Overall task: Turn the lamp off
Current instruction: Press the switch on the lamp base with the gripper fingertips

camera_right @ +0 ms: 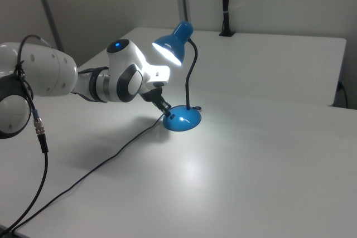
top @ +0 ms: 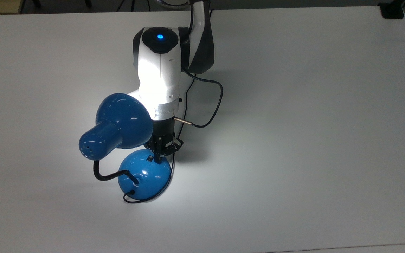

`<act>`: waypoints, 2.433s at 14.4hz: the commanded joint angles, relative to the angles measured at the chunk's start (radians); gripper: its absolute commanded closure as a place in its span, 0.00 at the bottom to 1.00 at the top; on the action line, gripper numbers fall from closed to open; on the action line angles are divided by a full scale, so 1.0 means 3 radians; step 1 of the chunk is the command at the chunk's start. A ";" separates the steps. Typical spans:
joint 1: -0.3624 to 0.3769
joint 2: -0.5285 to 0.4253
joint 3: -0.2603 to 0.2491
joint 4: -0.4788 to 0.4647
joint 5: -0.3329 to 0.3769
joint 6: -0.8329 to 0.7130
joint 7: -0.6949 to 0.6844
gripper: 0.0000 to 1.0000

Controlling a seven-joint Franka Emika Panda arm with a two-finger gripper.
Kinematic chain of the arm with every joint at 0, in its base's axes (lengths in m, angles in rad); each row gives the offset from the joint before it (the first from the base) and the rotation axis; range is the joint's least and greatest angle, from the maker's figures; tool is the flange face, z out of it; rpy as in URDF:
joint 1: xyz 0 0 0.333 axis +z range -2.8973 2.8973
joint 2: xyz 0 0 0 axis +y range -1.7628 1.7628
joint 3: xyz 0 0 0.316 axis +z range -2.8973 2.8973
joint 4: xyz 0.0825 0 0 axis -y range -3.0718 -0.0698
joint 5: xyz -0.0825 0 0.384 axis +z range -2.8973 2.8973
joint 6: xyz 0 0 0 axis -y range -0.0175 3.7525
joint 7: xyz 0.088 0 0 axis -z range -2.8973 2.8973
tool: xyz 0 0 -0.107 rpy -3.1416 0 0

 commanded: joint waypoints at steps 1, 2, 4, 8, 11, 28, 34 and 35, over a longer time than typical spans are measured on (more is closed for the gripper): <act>0.0037 -0.0003 -0.0050 0.0068 -0.0065 -0.0032 0.0072 1.00; 0.0032 0.0002 -0.0055 0.0068 -0.0065 -0.0032 0.0067 1.00; 0.0037 -0.0013 -0.0055 0.0042 -0.0070 -0.0068 0.0052 1.00; 0.0037 -0.0176 -0.0060 -0.0024 -0.0065 -0.0257 -0.0035 1.00; 0.0027 -0.0309 -0.0060 -0.0162 -0.0060 -0.0273 -0.0081 1.00; 0.0016 -0.0131 -0.0060 -0.0081 -0.0029 -0.0242 -0.0051 1.00; 0.0006 -0.0044 -0.0065 -0.0019 -0.0040 -0.0196 -0.0051 1.00; 0.0006 -0.0039 -0.0065 -0.0019 -0.0040 -0.0176 -0.0051 1.00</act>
